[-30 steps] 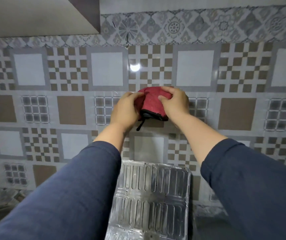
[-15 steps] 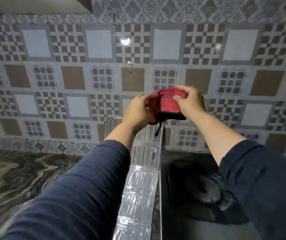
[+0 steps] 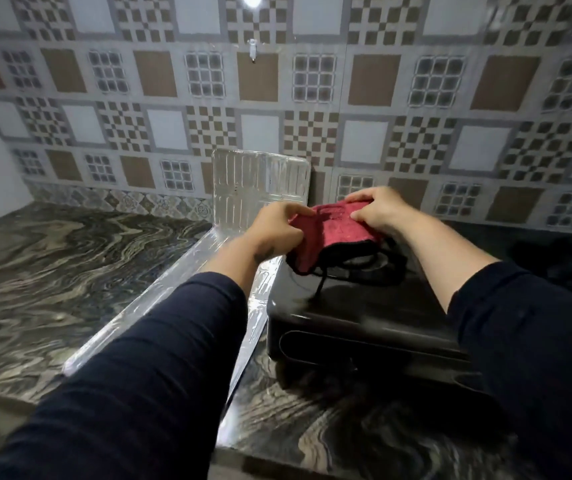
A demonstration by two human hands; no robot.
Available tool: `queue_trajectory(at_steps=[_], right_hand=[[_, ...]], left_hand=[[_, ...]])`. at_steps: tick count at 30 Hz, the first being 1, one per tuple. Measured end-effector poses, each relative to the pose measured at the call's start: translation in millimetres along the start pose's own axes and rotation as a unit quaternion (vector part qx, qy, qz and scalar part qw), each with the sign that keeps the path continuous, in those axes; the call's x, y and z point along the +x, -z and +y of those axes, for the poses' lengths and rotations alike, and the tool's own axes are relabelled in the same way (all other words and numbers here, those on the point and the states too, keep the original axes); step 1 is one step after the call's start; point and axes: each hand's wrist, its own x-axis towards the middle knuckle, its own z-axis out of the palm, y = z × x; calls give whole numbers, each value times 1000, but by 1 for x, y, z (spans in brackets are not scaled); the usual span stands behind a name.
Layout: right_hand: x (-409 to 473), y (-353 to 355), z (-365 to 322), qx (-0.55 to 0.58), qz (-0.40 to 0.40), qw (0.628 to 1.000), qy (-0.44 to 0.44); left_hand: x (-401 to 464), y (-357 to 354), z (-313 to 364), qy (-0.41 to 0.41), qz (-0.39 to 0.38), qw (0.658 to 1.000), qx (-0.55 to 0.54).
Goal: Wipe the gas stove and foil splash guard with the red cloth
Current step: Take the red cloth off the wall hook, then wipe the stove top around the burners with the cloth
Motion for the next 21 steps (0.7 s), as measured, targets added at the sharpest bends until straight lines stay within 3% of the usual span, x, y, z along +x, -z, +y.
queue_trajectory(at_steps=[7,12,17,21], right_hand=[[-26,-47,26,-71,-93,993,23],[-29,-90,26,-292,-81,953,19],[-35,-143,16,-280,-93,953,-74],[-35,-173,16,-318,-48,946,-49]], left_hand=[[-33,-12,-40,68,-73,992,79],[-25,2,-67,71,-12,982,175],[-16,9,-83,59,34,981,184],[-13,12,-94,48,58,981,179]])
